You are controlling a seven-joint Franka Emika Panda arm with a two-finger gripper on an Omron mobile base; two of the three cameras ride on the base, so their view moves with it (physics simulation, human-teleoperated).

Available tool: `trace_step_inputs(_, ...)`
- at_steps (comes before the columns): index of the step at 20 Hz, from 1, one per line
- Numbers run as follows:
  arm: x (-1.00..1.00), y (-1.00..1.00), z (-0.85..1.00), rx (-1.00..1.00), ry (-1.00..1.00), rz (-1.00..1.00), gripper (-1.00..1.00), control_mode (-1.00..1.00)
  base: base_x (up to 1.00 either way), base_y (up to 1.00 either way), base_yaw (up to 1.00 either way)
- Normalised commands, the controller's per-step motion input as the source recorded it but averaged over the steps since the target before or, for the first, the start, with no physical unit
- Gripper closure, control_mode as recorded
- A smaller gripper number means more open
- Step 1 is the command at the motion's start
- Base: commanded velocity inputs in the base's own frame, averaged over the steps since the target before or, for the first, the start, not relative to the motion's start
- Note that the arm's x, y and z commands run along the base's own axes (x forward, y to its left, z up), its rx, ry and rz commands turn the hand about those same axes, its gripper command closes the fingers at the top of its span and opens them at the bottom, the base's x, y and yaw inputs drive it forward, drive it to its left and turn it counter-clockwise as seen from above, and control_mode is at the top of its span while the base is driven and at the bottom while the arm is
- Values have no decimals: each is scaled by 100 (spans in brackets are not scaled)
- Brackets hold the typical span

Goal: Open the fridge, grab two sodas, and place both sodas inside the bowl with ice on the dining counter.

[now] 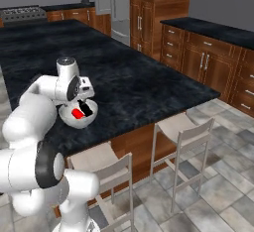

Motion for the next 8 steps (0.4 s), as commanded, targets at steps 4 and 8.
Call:
trace_step_inputs(4,-70,-39,45,12,-21,0,-100,-100,0,0,0)
trace_step_inputs(8,-70,-44,46,12,-20,0,-100,-100,0,0,0)
